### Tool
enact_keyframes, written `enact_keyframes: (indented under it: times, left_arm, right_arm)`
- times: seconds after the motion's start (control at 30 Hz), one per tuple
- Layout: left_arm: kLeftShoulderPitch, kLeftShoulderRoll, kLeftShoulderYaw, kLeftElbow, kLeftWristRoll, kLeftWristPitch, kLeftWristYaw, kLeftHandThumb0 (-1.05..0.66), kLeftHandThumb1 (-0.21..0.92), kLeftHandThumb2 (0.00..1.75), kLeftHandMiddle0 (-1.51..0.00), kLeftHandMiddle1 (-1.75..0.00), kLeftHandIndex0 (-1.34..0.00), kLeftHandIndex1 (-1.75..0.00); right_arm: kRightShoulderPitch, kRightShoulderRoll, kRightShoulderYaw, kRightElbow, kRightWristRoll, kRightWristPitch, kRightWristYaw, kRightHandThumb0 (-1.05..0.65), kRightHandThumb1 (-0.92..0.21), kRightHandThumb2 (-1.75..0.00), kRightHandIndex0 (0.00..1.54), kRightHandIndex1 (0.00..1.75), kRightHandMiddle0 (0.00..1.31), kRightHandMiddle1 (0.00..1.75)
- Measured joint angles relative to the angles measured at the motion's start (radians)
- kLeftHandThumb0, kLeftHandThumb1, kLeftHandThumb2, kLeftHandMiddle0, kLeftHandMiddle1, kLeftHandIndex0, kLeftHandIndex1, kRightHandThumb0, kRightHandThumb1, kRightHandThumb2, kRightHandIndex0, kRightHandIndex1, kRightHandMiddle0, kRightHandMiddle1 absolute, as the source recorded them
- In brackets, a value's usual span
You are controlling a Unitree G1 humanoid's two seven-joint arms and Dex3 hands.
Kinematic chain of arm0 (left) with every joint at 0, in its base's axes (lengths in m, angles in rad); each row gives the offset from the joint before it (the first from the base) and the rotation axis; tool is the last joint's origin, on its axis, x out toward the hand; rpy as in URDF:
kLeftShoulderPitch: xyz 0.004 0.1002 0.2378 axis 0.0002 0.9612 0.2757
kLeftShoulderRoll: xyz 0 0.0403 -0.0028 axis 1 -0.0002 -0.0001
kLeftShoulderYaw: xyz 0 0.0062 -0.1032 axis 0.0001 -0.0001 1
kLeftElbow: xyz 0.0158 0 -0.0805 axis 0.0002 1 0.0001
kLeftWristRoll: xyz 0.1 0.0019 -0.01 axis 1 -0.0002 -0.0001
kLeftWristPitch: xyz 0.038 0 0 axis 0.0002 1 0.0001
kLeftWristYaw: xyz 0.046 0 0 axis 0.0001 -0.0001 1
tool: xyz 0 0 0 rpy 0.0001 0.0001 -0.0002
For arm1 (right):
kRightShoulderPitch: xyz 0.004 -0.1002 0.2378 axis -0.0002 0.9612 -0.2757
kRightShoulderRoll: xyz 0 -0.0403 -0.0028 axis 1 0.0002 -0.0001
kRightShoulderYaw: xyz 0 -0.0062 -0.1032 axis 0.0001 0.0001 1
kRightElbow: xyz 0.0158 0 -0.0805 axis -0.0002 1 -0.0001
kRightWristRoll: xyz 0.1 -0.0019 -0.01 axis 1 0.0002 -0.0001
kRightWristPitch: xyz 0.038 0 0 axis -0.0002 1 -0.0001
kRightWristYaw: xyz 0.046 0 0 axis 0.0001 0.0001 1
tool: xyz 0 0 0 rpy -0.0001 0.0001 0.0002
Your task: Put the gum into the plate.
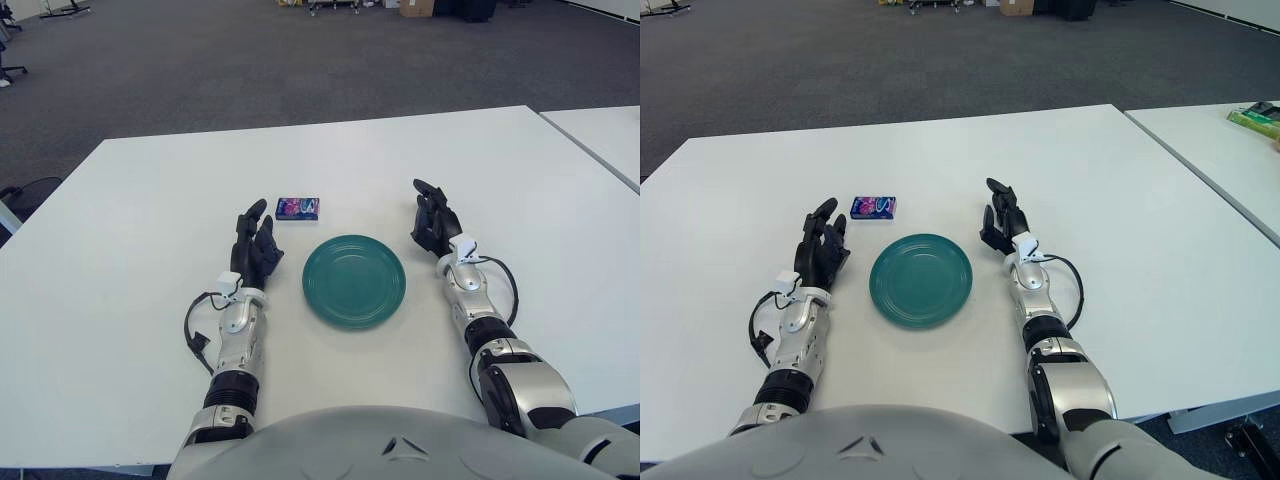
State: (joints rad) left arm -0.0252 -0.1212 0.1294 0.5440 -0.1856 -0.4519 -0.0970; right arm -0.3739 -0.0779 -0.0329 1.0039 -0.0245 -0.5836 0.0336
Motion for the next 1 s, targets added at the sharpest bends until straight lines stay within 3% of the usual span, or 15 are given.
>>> enact_keyframes:
  times: [0.1, 0.3, 0.5, 0.77, 1.0]
  left_arm:
    - [0.007, 0.0, -0.003, -0.019, 0.001, 0.004, -0.002, -0.78, 0.92, 0.88, -0.29, 0.0, 0.0, -0.72]
    - [0.07, 0.004, -0.035, -0.188, 0.045, 0.117, 0.055, -0.77, 0.92, 0.87, -0.28, 0.0, 0.0, -0.72]
    - [0.049, 0.039, -0.043, -0.274, 0.236, 0.143, 0.214, -0.79, 0.92, 0.84, -0.29, -0.01, -0.01, -0.74]
    - [-0.11, 0.185, -0.09, -0.204, 0.581, 0.107, 0.476, -0.94, 0.92, 0.71, -0.34, -0.02, -0.08, -0.85]
    - [-0.328, 0.344, -0.22, 0.01, 0.87, 0.208, 0.639, -1.04, 0.92, 0.54, -0.28, 0.0, -0.15, -0.98]
  right_arm:
    - [-0.001, 0.001, -0.003, 0.0, 0.001, 0.002, 0.003, -0.78, -0.92, -0.93, 0.18, 0.01, 0.0, 0.52]
    - [-0.003, 0.0, -0.01, 0.0, 0.002, 0.007, 0.005, -0.78, -0.92, -0.93, 0.18, 0.01, 0.0, 0.52]
    - [-0.008, 0.0, -0.01, 0.001, 0.0, 0.015, 0.003, -0.79, -0.92, -0.94, 0.18, 0.01, 0.0, 0.53]
    - [-0.031, 0.001, -0.01, 0.001, 0.0, 0.015, 0.002, -0.8, -0.92, -0.93, 0.18, 0.0, 0.0, 0.54]
    - [-0.035, 0.002, -0.013, 0.004, 0.001, 0.013, 0.002, -0.8, -0.92, -0.93, 0.18, 0.0, 0.0, 0.56]
